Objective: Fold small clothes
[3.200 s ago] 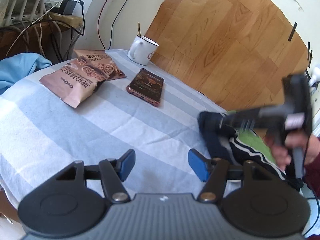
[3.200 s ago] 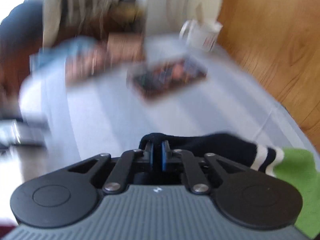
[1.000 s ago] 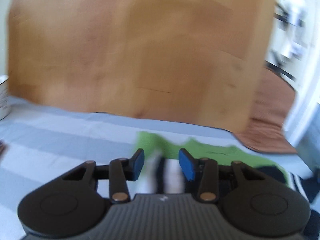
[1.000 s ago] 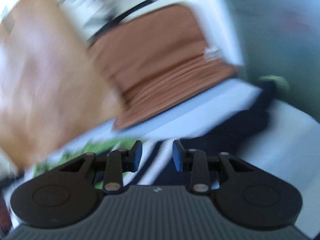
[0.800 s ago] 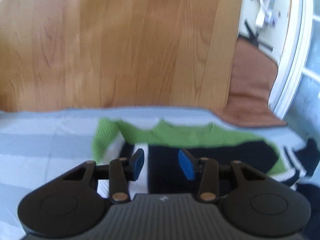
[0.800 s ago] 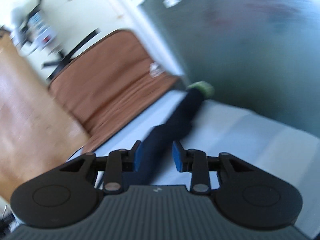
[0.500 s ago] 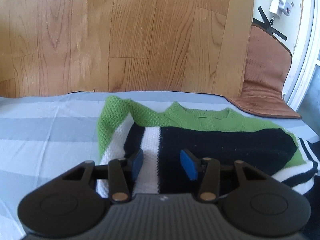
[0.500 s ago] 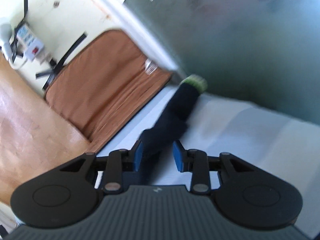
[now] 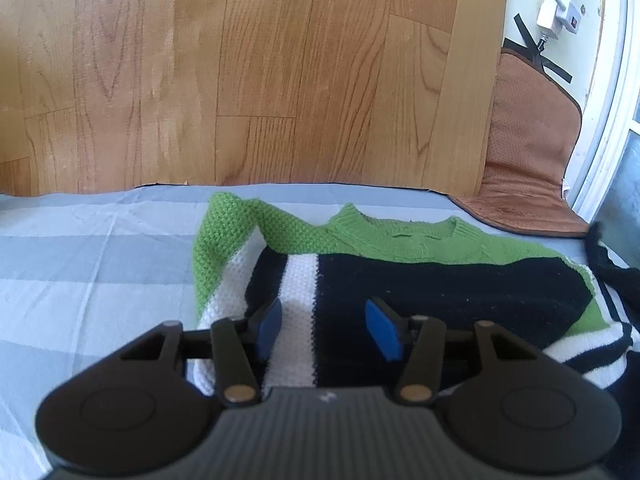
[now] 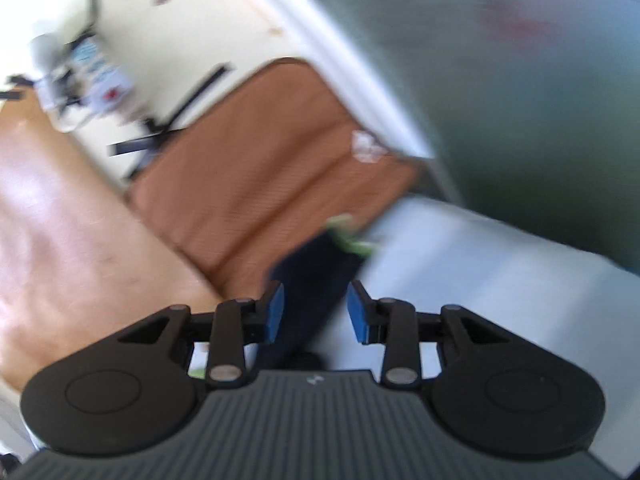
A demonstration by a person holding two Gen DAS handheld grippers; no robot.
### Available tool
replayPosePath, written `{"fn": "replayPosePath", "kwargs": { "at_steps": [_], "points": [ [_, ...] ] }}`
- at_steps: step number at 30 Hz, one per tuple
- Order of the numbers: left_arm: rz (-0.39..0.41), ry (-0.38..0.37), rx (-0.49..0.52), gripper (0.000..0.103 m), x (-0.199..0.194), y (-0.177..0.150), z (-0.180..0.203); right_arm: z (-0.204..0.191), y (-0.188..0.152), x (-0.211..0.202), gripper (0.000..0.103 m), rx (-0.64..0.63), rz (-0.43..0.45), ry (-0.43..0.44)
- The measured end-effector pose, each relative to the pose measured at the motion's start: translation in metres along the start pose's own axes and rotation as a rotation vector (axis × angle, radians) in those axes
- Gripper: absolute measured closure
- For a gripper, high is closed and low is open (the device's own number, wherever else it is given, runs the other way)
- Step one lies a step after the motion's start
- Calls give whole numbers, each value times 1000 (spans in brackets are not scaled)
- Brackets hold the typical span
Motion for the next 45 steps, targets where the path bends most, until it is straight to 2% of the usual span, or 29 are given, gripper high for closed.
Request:
{"fn": "replayPosePath", "kwargs": {
  "at_steps": [3,8,11,13,14,15,18,21,23,25,28,33,35,39,42,45],
  "points": [
    [0,0,3,54,0,0,0,13,-5,8,64,17,-35,-28],
    [2,-2,-1,54,0,0,0,-12,-15,51,64,5,-97,-5],
    [2,-3,-2,54,0,0,0,-17,-22,82,65,12,-157,-65],
    [2,-4,-2,54,1,0,0,-13,-28,94,77,29,-171,-69],
    [2,-5,-2,54,1,0,0,-15,-30,99,95,29,-182,-84],
    [2,-6,-3,54,1,0,0,-14,-31,101,95,38,-185,-99],
    [4,-9,-7,54,0,0,-1,-22,-16,81,95,33,-93,-89],
    [14,-13,-20,52,-2,0,-3,-29,23,33,95,20,80,-67],
    [31,-19,-33,44,-6,1,-4,-30,55,-7,95,13,211,-95],
    [66,-33,-54,41,-12,3,-7,-36,72,-33,95,-2,255,-89],
    [104,-75,-103,39,-22,6,-14,-71,65,-46,95,-133,250,-91],
    [152,-130,-213,35,-41,14,-36,-166,-5,-23,95,-360,142,37],
    [175,-137,-245,30,-49,18,-47,-208,-52,-6,95,-480,71,100],
    [200,-146,-301,29,-60,20,-72,-277,-171,20,95,-748,-102,242],
    [201,-167,-339,28,-61,20,-85,-295,-261,29,95,-894,-254,327],
    [182,-184,-350,28,-56,19,-87,-280,-342,27,92,-1068,-489,384]
  ]
}}
Point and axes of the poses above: each gripper's, at about its wrist camera, not at the fingertips, and x roughly the way its jaws point, z to its right, y to its top, the point moved 8 cm from there along x, roughly the way its jaws point, and after that the axes turned 14 degrees about x, right-handed, at the moved point
